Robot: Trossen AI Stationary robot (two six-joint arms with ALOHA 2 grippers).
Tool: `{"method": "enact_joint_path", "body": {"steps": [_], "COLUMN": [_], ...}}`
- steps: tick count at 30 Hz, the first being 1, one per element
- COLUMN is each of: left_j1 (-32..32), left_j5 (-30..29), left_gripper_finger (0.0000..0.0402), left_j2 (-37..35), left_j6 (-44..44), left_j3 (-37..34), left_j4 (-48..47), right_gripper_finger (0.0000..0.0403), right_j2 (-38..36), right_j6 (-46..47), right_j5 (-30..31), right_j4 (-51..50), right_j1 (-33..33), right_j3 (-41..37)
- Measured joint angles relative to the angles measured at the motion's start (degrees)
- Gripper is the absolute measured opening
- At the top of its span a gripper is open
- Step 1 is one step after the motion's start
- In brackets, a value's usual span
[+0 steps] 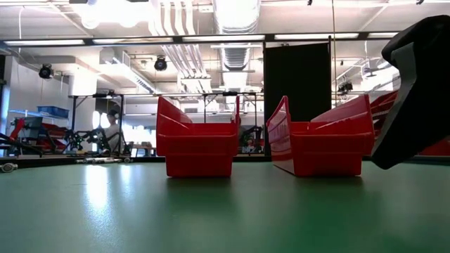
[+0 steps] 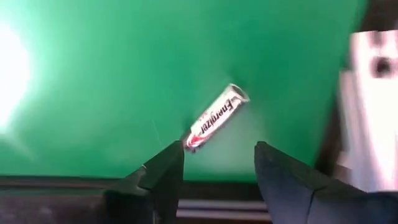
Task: Sort batteries
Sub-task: Put the silver battery into the left red bin
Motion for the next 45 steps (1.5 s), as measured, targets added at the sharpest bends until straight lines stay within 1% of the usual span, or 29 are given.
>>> {"method": "enact_joint_path", "body": {"steps": [4,7,12,17,20,25,26,29,32,35,41,45], "left_j1": [0.3,0.5,1.8,4.7,5.9,6.4,6.4,6.4,6.4,6.9,10.3,13.3], "left_j5": [0.1,0.8,1.7,1.4,1.5,1.2,1.2,1.2,1.1,-0.5,-9.2,-14.4], "left_gripper_finger": [0.016,0.0156,0.0155,0.0149,0.012,0.0036,0.0024,0.0022,0.0041,0.005,0.0026,0.0026], "left_j2": [2.4,3.4,3.2,2.9,2.8,2.5,2.4,2.3,2.1,1.5,0.0,-1.8], "left_j6": [3.9,5.5,6.0,6.1,6.1,5.7,5.6,5.5,5.8,5.6,5.3,7.0], "left_j3": [-0.4,-1.2,-2.1,-2.2,-2.4,-3.3,-3.5,-3.8,-3.9,-4.0,-1.9,-0.1], "left_j4": [0.0,0.1,1.3,3.3,4.8,6.6,6.7,7.0,6.9,6.6,6.1,6.3], "right_gripper_finger": [0.0345,0.0345,0.0345,0.0345,0.0345,0.0345,0.0345,0.0345,0.0345,0.0345,0.0345,0.0345], "right_j2": [0.0,0.0,0.0,0.0,0.0,0.0,0.0,0.0,0.0,0.0,0.0,0.0], "right_j6": [0.0,0.0,-0.7,-0.9,-0.9,-1.1,-1.1,-1.1,-0.9,-1.0,-1.0,-1.0], "right_j5": [0.0,0.0,0.0,0.0,-0.1,-1.3,-1.3,-1.5,-1.5,-1.5,-1.5,-1.5], "right_j4": [0.0,0.0,0.0,0.0,0.0,0.0,0.0,0.0,0.0,0.0,0.0,0.0], "right_j1": [-0.3,-0.4,-0.4,-0.4,-0.4,-0.4,-0.4,-0.4,-0.4,-0.4,-0.4,-0.4], "right_j3": [0.0,0.0,0.0,0.0,0.0,0.0,0.0,-0.3,-0.4,-0.5,-0.5,-0.5]}}
